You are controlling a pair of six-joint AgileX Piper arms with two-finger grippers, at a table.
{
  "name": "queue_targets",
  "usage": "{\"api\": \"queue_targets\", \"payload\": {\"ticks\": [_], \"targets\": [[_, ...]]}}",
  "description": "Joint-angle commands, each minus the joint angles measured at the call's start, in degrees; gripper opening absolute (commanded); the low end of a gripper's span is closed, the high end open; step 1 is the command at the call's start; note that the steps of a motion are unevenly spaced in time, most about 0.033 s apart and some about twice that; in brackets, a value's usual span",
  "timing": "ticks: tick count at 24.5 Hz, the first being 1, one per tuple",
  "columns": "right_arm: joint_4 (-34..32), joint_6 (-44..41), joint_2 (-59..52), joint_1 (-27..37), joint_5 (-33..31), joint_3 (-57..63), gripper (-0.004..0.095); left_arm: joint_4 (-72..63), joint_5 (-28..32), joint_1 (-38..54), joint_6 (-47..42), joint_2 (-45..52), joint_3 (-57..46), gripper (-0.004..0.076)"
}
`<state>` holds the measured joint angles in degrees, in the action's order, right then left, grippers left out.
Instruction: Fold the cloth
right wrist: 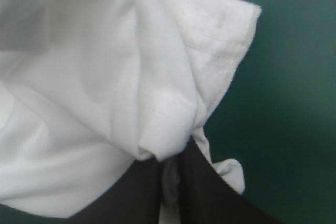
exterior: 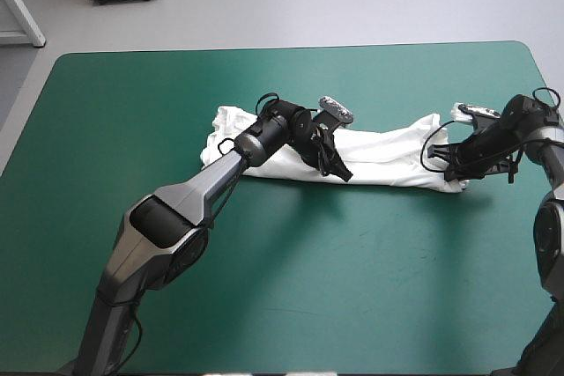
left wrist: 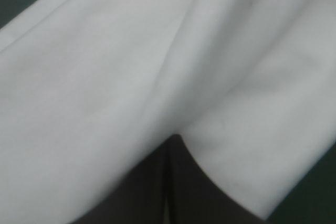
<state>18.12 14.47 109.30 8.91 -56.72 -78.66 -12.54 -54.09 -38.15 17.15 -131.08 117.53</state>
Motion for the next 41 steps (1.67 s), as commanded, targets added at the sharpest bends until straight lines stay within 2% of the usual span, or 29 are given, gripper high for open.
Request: {"api": "queue_targets", "payload": {"ticks": [1,5,15,22,25,34,36,41], "targets": [[3.14,-0.01,-0.69,-1.68,-4.5,1.19,-0.0017,-1.78,0.0,-0.5,-0.53,2.77,1.18,-0.0022],[3.26,-0.01,-4.15,-1.68,-4.63,-0.71,-0.0017,-1.89,-0.07,-0.5,-0.53,2.77,1.18,-0.0022],[8.77,0.08,-14.44,-1.68,-6.5,-9.31,-0.0017,-2.03,-1.06,-0.5,0.05,2.77,1.18,-0.0022],[17.65,1.3,-18.52,-1.89,-9.47,-16.27,-0.0017,-1.78,-1.04,-0.5,-0.09,2.77,1.18,-0.0022],[23.49,2.66,-19.42,-2.3,-10.11,-16.83,-0.0017,-1.78,-0.68,-0.5,-0.09,2.77,1.18,-0.0022],[22.28,2.89,-20.21,-6.9,-10.54,-16.83,-0.0017,-1.78,-1.21,-0.25,-0.65,2.77,1.18,-0.0022],[22.28,2.89,-20.21,-6.9,-10.45,-16.83,-0.0017,-1.57,-2.14,0.41,-3.36,3.41,1.18,-0.0022],[22.52,2.89,-20.21,-6.9,-10.29,-16.92,-0.0017,-0.52,-7.06,2.59,-2.16,7.99,1.28,-0.0022]]}}
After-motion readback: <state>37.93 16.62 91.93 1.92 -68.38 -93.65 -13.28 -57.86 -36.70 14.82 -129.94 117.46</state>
